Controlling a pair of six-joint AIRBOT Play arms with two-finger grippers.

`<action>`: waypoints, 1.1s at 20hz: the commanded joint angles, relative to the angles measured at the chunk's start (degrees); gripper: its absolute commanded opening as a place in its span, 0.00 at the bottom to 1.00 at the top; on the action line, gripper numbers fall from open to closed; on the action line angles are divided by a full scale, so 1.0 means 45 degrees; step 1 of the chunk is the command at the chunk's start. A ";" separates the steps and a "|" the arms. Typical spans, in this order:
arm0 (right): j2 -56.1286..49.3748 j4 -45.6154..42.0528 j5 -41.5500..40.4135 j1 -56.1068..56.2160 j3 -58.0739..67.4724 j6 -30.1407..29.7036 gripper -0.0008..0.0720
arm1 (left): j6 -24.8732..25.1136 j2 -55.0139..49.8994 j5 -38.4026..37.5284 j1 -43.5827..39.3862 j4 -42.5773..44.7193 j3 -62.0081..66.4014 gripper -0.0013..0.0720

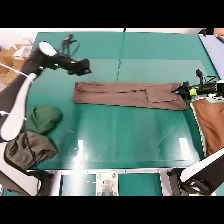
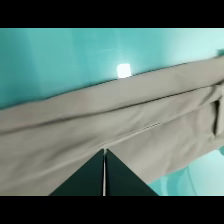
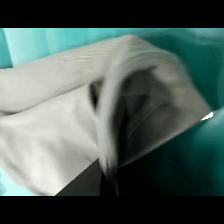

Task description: Fold the shirts.

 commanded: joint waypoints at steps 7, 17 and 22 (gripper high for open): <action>0.2773 0.0738 0.3517 0.1535 0.3478 0.2181 0.04 | 0.0355 -0.3109 0.6839 -0.5226 -0.1069 0.0034 0.05; 0.4575 0.0767 0.3143 0.4843 0.3798 0.3429 0.04 | 0.0359 -0.3648 0.7679 -0.6037 -0.2273 0.0185 0.05; 0.4575 0.0782 0.2764 0.4959 0.3798 0.3857 0.04 | 0.1506 -0.2958 0.4109 -0.4770 -0.1836 0.0515 0.05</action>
